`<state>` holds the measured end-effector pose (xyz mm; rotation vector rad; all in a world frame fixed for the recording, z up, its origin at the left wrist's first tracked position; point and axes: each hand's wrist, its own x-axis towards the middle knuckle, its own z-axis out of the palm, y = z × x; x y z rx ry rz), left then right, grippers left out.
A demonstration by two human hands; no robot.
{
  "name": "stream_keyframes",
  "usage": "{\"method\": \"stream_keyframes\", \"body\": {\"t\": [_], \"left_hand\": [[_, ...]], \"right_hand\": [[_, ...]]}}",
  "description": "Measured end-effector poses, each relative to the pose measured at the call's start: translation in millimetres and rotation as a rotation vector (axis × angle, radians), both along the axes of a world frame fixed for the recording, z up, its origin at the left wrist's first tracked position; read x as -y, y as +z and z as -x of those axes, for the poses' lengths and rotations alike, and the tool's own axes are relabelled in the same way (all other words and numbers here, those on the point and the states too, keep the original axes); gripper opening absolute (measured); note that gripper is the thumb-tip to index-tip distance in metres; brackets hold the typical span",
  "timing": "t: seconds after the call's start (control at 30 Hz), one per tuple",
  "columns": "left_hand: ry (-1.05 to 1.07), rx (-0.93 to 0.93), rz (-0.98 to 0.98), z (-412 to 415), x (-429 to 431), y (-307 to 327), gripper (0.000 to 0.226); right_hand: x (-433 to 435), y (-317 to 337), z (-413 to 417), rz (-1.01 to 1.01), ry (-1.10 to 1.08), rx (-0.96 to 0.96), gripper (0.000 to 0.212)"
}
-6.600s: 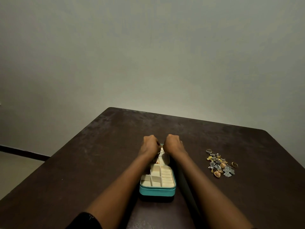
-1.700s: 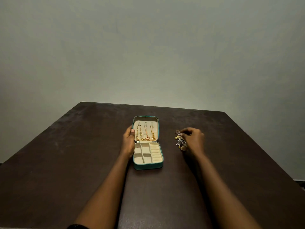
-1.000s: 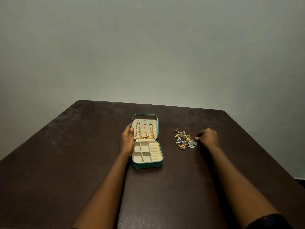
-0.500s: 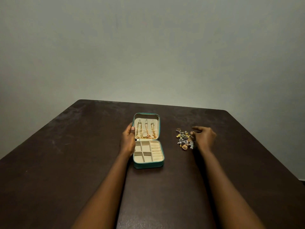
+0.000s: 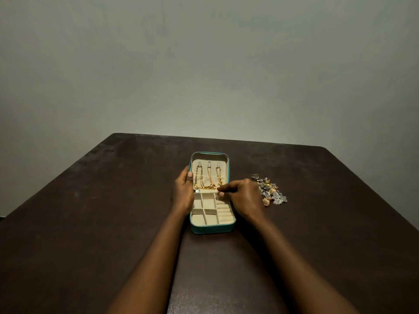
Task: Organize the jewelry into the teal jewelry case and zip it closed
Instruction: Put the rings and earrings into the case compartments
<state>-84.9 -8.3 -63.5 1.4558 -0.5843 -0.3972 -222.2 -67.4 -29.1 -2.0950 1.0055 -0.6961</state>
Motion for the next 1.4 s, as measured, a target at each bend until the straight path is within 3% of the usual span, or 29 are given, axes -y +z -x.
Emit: {"method": "stream_keyframes", "body": {"t": [0.37,0.6,0.8,0.97,1.1,1.4], "left_hand": [[0.059,0.098,-0.069,2,-1,3,0.033],[0.059,0.135,-0.092,5,-3,8,0.033],[0.060,0.136,-0.111,3,-3,6,0.033],[0.052,0.121,-0.099,3,-3,6,0.034],[0.060,0.130,-0.106,2,-1,5,0.033],[0.075,0.132,-0.120,2,-1,4,0.033]], "right_hand": [[0,-6,-1,-0.032,-0.068,0.034,0.012],[-9,-1,-4,0.268,0.008,-0.207,0.013],[-17,4,3,0.471,0.168,-0.325,0.028],[-19,11,4,0.616,0.234,-0.481,0.016],[-19,10,2,0.646,0.208,-0.465,0.019],[-13,-4,0,0.498,0.144,-0.239,0.020]]}}
